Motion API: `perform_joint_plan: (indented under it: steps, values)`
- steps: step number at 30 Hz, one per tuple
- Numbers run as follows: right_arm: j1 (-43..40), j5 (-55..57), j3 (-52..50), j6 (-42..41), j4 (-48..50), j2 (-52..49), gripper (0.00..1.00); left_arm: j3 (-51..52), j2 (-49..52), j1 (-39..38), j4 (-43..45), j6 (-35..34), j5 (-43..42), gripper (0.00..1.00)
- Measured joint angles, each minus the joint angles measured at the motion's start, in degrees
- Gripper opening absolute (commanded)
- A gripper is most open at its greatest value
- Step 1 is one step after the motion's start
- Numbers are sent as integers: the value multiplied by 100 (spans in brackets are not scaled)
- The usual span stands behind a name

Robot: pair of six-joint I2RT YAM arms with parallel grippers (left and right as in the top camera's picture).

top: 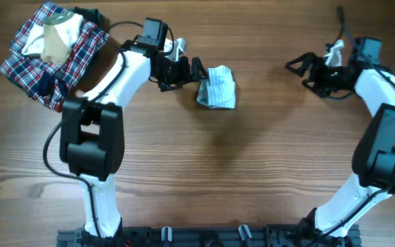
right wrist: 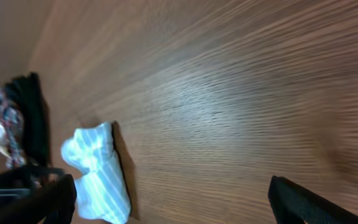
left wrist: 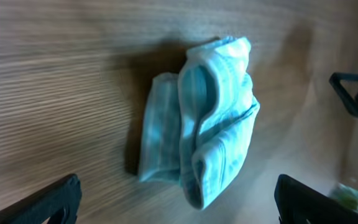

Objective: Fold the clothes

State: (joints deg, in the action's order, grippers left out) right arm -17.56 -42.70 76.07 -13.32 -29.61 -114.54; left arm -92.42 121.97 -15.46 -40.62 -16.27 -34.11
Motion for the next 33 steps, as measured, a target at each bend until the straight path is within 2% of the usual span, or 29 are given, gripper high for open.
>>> perform_joint_plan:
  steps: [5, 33]
  values:
    - [-299, -282, 0, 0, -2, 0, 100, 0, 435, 0, 35, -57, -498, 100]
    - [-133, -682, 0, -9, -15, 0, 100, -160, 1073, -2, 896, -387, -1840, 99]
